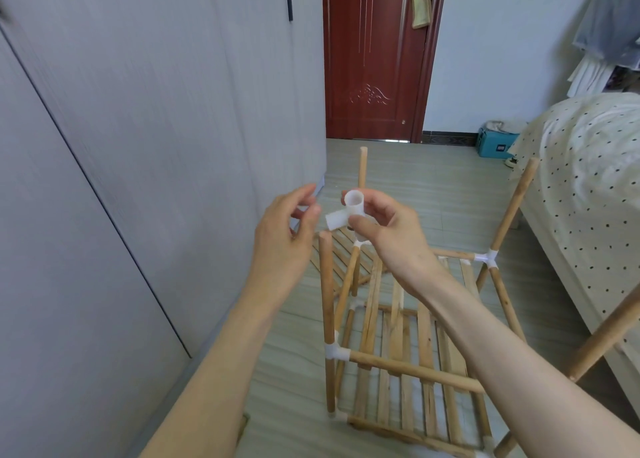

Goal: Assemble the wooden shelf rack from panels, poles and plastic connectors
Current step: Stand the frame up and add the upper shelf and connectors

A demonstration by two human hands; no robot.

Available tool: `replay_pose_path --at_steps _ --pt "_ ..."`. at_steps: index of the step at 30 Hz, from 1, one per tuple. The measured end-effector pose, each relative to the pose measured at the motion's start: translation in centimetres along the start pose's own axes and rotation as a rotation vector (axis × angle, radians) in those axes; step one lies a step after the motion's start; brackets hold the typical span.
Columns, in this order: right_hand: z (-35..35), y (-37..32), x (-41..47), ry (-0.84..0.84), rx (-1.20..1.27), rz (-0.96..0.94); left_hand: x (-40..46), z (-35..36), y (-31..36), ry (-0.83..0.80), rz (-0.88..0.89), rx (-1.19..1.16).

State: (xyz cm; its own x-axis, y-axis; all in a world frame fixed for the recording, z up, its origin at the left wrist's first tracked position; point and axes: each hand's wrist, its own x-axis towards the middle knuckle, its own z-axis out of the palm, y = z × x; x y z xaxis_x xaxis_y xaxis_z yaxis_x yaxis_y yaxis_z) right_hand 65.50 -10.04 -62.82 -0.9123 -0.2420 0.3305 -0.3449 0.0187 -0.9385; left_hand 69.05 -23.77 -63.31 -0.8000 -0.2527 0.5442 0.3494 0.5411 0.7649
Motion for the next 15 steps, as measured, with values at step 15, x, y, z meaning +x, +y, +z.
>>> replay_pose_path --at_steps 15 --pt "0.9 0.7 0.3 0.1 0.066 0.05 -0.3 0.5 -0.9 -0.071 -0.185 -0.14"
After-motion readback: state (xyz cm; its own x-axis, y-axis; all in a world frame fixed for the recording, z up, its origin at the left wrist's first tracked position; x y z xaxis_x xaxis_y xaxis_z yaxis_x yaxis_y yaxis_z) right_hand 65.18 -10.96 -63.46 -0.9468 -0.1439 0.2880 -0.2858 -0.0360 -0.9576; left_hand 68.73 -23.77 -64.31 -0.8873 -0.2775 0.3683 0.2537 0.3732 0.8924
